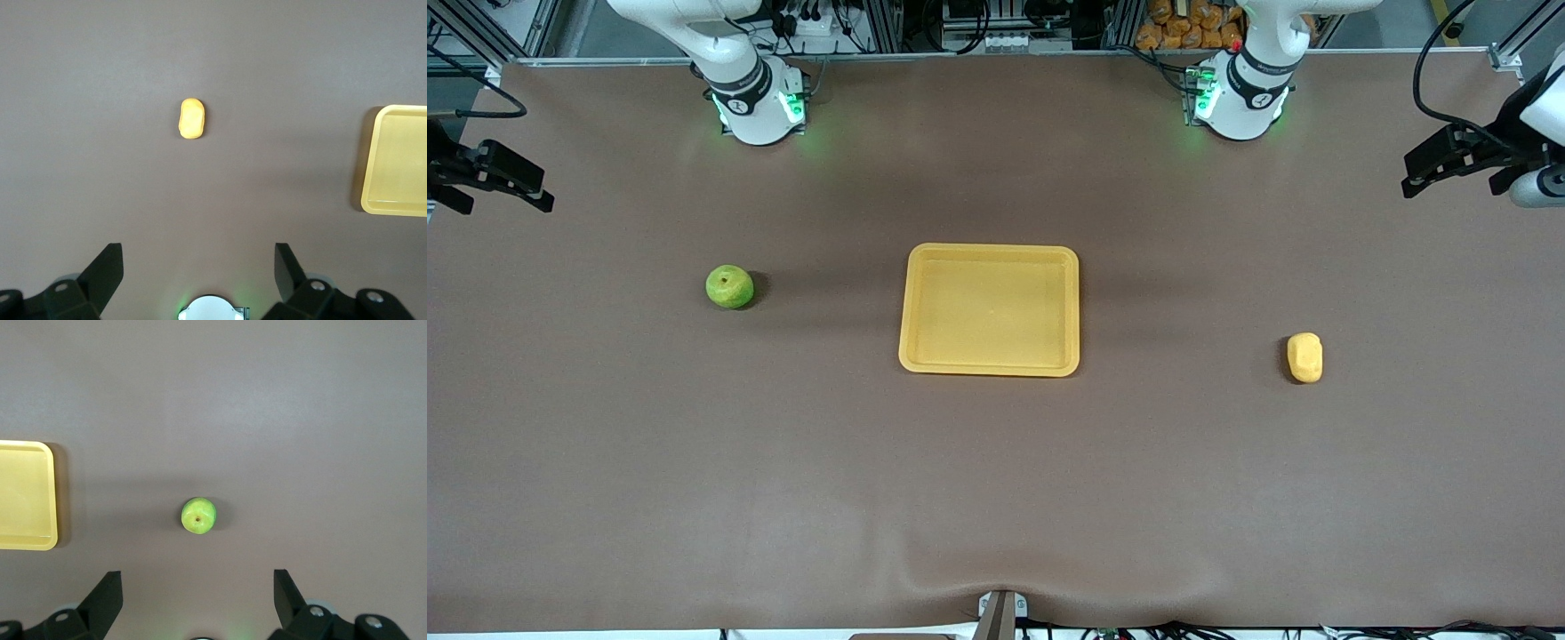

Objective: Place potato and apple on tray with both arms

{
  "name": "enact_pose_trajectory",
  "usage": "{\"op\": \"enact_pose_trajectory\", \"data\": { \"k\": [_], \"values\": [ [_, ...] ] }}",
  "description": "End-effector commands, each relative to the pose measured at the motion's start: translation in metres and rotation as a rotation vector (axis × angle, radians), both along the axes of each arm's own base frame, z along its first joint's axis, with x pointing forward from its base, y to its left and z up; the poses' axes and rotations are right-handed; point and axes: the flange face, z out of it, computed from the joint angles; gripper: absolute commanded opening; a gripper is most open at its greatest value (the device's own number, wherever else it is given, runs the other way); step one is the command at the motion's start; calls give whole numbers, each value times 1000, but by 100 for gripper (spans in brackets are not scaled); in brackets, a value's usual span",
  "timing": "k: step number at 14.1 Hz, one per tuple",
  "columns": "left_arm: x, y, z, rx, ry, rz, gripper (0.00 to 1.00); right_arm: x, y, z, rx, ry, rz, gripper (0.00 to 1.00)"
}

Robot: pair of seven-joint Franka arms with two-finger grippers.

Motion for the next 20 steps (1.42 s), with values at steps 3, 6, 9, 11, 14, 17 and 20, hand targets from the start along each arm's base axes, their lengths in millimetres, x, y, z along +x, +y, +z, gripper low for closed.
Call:
{"op": "enact_pose_trajectory", "data": {
  "k": [3,6,9,11,14,17,20],
  "values": [
    [-4,-1,1,-18,21,5,100,8,-7,-17,-15,35,-6,100],
    [-4,-1,-8,-15,46,11,100,16,-8,-27,-16,42,-12,100],
    [-2,1,-14,-17,44,15,100,24,-6,-38,-13,50,1,100],
    [0,2,-21,-13,51,15,100,30,-5,-50,-12,69,0,100],
    [4,5,-35,-12,45,19,100,39,-5,-66,-3,93,-2,100],
    [9,5,-52,-9,40,17,100,47,-6,-83,-5,112,-5,100],
    [15,5,-74,-9,25,13,100,55,-6,-102,-6,143,-7,100]
  ]
}}
